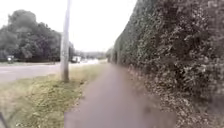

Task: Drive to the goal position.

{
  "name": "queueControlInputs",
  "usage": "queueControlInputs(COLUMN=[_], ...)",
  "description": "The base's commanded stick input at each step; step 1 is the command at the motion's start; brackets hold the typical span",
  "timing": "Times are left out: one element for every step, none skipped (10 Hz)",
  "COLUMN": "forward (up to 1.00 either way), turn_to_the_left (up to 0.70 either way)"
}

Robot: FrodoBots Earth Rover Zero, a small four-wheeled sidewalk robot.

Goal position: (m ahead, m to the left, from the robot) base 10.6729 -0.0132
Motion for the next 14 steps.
queueControlInputs(forward=[1.00, 1.00, 1.00, 1.00, 1.00, 1.00, 1.00, 1.00, 1.00, 1.00, 1.00, 1.00, 1.00, 1.00], turn_to_the_left=[0.00, 0.00, 0.00, 0.00, 0.00, 0.00, 0.00, 0.00, 0.00, 0.00, 0.00, 0.00, 0.00, 0.00])
